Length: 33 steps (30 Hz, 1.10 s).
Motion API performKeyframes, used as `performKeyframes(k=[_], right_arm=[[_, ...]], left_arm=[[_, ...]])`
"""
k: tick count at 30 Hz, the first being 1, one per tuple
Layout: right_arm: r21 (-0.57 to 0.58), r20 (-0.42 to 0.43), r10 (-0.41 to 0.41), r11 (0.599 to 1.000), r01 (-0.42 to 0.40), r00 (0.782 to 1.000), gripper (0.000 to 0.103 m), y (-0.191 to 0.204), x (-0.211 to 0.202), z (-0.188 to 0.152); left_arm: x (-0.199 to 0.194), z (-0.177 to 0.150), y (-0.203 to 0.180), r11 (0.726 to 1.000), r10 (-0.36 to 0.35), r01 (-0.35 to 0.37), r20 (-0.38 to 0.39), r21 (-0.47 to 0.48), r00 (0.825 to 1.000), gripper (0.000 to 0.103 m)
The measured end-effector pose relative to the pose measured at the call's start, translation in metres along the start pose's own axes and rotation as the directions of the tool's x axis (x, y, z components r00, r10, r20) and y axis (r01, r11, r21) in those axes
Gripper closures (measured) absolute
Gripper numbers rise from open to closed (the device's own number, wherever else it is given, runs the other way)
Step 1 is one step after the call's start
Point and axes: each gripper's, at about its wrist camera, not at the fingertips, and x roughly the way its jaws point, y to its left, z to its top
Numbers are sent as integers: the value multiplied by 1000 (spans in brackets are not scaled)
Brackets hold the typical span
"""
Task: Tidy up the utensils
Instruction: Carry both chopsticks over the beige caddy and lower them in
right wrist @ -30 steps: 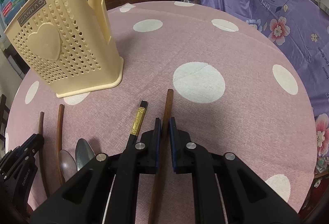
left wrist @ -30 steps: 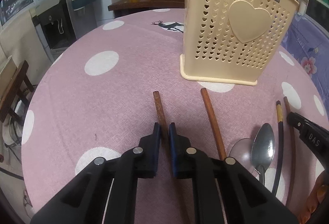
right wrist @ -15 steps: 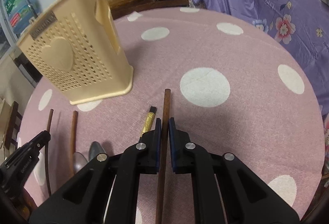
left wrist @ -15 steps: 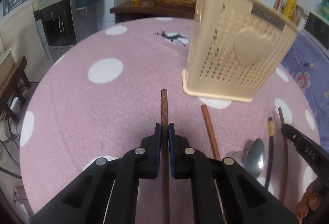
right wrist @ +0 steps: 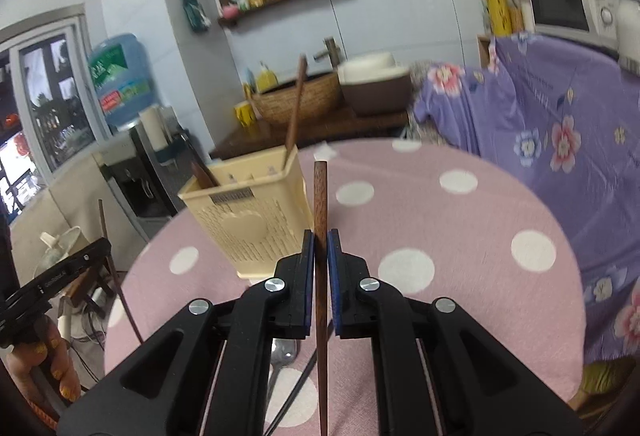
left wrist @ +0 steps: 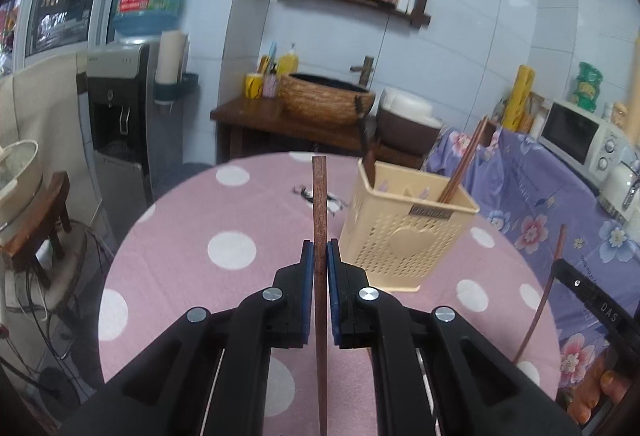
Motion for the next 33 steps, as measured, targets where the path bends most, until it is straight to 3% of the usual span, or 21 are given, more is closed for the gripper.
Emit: performKeyframes(k=[7,26,33], right_arm=[[-59,70,32,998,-28,997,95,14,-34,12],[-94,79,50,995,-42,996,96,21,-45,23],[-140,91,87,987,-74,992,96,41,-44,57]], left_arm=[[-11,8,-4,1000,-23,22,47,19,999,95],[-11,24,-4,997,-82,81,56,20,995,95],[0,74,-15,985,-170,171,90,-2,981,95]])
